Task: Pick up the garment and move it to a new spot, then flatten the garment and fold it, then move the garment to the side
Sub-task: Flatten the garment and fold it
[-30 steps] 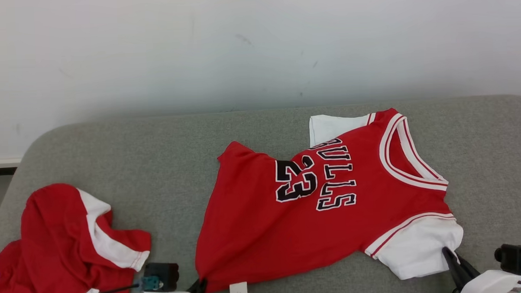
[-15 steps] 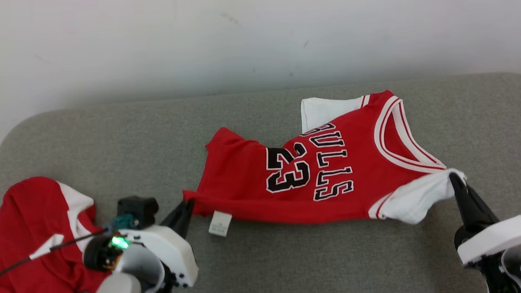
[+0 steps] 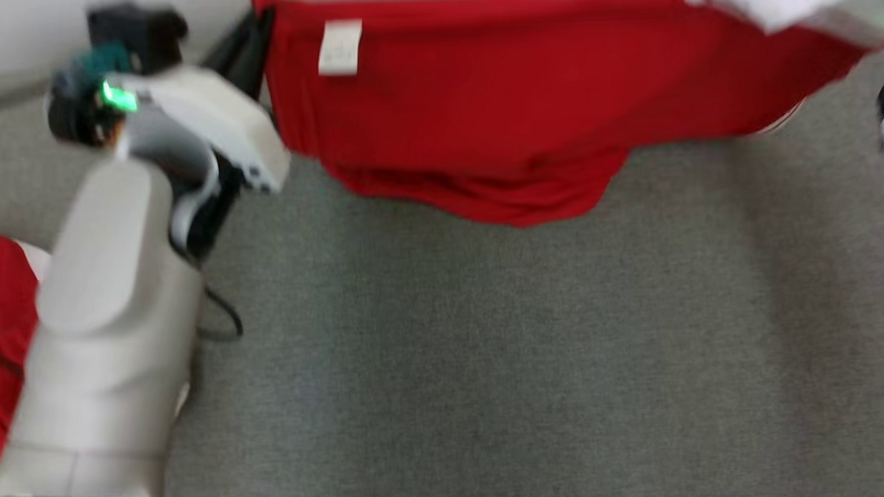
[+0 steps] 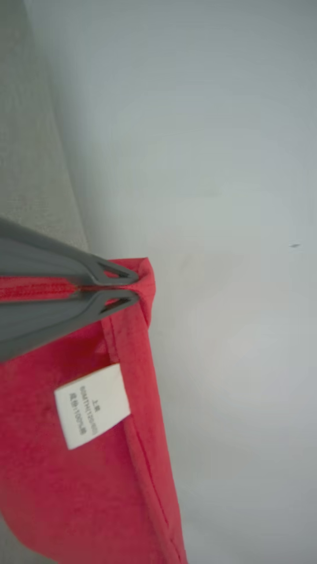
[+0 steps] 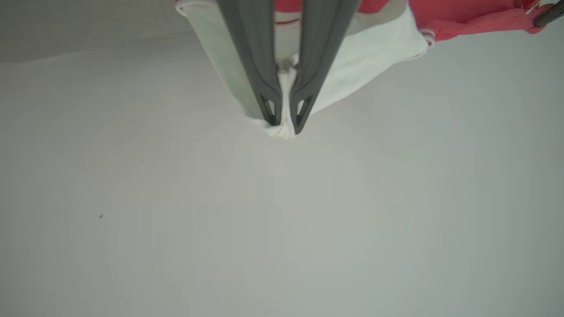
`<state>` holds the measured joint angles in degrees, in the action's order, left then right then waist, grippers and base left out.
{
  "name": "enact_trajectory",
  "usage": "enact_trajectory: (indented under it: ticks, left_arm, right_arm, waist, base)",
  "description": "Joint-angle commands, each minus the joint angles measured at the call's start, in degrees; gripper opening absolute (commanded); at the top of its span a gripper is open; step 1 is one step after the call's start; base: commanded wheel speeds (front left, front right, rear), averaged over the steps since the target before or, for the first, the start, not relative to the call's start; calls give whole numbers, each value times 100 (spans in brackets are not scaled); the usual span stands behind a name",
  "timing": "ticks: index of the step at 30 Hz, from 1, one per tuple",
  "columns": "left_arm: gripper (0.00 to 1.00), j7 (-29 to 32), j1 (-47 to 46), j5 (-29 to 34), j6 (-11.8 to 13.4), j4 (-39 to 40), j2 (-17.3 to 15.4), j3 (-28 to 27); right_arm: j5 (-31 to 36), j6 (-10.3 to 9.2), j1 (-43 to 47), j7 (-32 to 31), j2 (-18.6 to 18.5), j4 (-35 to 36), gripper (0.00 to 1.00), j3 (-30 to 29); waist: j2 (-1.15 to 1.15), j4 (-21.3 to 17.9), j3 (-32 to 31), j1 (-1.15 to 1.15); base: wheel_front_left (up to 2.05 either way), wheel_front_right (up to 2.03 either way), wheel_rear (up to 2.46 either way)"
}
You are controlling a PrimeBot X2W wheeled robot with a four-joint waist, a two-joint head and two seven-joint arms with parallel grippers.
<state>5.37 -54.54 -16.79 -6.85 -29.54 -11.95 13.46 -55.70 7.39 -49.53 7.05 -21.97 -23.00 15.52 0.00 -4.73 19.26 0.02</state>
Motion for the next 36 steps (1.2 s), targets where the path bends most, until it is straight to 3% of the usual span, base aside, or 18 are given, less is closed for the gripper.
enact_trajectory:
  ticks: [1, 8, 18, 30, 36]
  left_arm:
    - [0, -65, -367, -69, -12, -183, -36, -2]
    - [0, -89, -2321, -20, -56, -1245, -257, 165]
    - [0, -152, -4324, 35, -51, -2217, -483, 341]
    - [0, -174, -5595, -80, -55, -2859, -455, 538]
    - [0, -212, -5537, -248, -55, -3090, -502, 675]
  right_arm:
    - [81, 16, -367, 15, -56, -94, 0, 9]
    - [152, 16, -2310, 52, 36, -752, 0, 160]
    - [528, 11, -4420, 47, -104, -1946, 0, 549]
    - [482, 8, -5961, 31, -186, -2626, 0, 892]
    - [377, 8, -5905, -255, -99, -2776, 0, 1259]
  waist:
    - [0, 72, 433, -2]
    - [0, -49, 1139, -2]
    - [0, -147, 1539, -2]
    - [0, -216, 1550, -2]
    - [0, -298, 1654, -2]
  base:
    - [0, 0, 0]
    - [0, 0, 0]
    - [0, 0, 0]
    - [0, 0, 0]
    - [0, 0, 0]
